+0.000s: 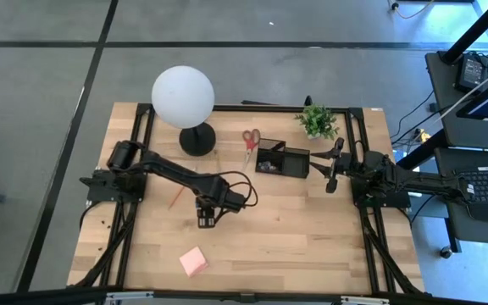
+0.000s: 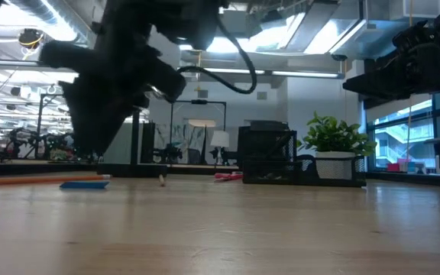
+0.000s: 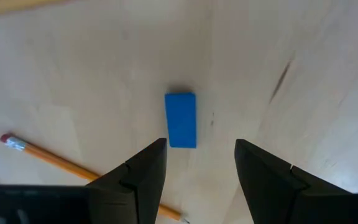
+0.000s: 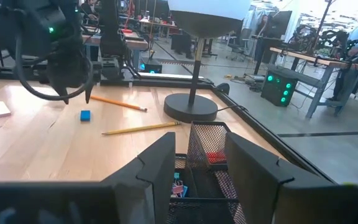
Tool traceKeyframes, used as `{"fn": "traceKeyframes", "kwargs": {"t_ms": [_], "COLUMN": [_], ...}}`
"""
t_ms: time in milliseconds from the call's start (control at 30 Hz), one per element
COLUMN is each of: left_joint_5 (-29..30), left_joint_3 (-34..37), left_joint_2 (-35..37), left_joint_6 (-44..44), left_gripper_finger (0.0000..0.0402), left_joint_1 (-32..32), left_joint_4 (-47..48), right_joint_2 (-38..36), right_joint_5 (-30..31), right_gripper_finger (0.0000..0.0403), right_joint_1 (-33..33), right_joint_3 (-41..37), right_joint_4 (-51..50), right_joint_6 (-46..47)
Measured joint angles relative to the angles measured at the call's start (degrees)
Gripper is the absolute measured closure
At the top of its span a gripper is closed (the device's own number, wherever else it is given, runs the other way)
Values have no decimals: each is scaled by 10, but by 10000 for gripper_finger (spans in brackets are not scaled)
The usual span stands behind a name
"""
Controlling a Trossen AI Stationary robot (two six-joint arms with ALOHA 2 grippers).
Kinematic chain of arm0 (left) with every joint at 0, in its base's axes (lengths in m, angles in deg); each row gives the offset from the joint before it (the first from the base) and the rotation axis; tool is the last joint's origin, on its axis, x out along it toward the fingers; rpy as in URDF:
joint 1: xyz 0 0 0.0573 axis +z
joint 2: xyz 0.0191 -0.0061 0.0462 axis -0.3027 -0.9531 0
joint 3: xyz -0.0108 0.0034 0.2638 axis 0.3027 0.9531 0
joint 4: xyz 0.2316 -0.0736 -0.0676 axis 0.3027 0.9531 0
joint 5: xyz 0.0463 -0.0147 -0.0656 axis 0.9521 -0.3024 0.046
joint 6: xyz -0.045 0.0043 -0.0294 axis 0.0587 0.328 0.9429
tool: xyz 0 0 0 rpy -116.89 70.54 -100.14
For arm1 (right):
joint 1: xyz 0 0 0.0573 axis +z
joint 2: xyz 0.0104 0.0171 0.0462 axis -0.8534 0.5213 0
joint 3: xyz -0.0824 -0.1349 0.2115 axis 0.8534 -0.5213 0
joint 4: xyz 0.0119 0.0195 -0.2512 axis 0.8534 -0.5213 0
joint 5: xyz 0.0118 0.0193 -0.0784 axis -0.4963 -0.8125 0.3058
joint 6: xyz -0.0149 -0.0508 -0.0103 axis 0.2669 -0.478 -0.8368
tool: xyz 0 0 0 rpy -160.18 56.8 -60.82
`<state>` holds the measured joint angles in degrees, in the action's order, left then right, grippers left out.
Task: Pick and place office supplies into organizer
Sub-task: Put the blue eraser into the black desk organizer
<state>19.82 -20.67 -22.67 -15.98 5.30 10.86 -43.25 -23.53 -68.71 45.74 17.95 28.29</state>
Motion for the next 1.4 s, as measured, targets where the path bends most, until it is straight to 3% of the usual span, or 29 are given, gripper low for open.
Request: {"fn": "traceKeyframes", "kwargs": {"t_ms": [500,1400], "left_joint_5": [78,53], "left_joint_3": [165,234], "left_joint_2": [151,152], "left_joint_6": [29,46], "left_gripper_finger": [217,217], "left_joint_1": [-24,-13], "left_joint_4": [-165,-269], "right_joint_2": [0,0], "right_joint_5": [0,0], "right_gripper_finger": [258,258], "right_joint_1": [0,0], "right_joint_3": [0,0], "right_joint_4": [-1,-12], "right_joint_6": [-1,-1]}}
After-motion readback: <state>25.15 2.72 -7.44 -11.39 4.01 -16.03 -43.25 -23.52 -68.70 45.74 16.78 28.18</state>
